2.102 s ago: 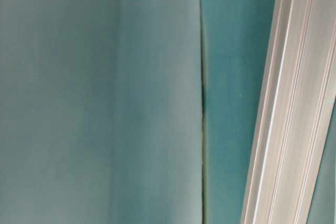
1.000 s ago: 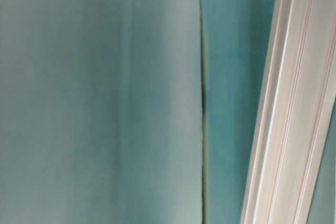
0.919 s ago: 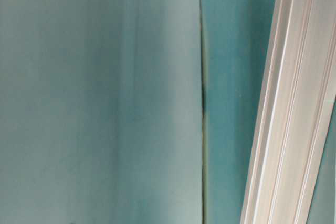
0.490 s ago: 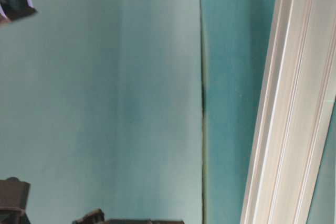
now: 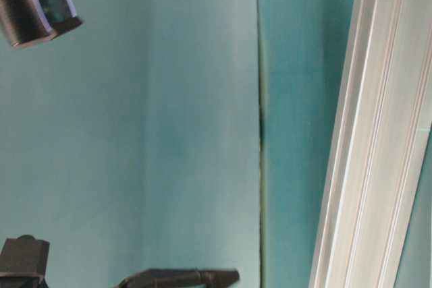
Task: Lift the metal rail with both hands.
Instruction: 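Move both grippers down onto the two ends of the silver rail, then close both grippers around the rail ends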
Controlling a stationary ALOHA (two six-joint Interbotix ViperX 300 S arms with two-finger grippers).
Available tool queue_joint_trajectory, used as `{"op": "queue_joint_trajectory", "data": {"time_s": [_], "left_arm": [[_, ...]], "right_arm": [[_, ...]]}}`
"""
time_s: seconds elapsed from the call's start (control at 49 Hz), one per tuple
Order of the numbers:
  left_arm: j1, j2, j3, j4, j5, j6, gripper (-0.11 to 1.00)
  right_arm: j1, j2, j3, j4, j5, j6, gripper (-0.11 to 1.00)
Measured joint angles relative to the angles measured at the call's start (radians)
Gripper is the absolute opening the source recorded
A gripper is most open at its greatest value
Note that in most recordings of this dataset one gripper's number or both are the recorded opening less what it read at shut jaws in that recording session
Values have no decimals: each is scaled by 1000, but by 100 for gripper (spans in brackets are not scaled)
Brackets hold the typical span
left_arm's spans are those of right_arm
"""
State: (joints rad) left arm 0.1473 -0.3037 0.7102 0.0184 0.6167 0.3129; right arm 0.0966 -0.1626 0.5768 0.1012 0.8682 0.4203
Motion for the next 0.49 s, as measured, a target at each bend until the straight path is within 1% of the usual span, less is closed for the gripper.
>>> {"op": "queue_joint_trajectory", "data": {"time_s": [0.041, 0.082, 0.184, 0.367, 0.49], "left_arm": [[-3, -2, 8, 2, -15, 0, 98], [-5, -2, 15, 2, -29, 0, 99], [-11, -2, 26, 2, -57, 0, 95], [-12, 0, 41, 2, -67, -2, 96], [-12, 32, 46, 0, -67, -6, 96]], "right_arm": [[6, 0, 8, 2, 0, 0, 100], [9, 0, 12, 0, 0, 2, 99], [14, 0, 17, 2, -5, 2, 99], [14, 12, 18, 0, -21, -8, 99], [18, 31, 26, 0, -25, -17, 99]]}}
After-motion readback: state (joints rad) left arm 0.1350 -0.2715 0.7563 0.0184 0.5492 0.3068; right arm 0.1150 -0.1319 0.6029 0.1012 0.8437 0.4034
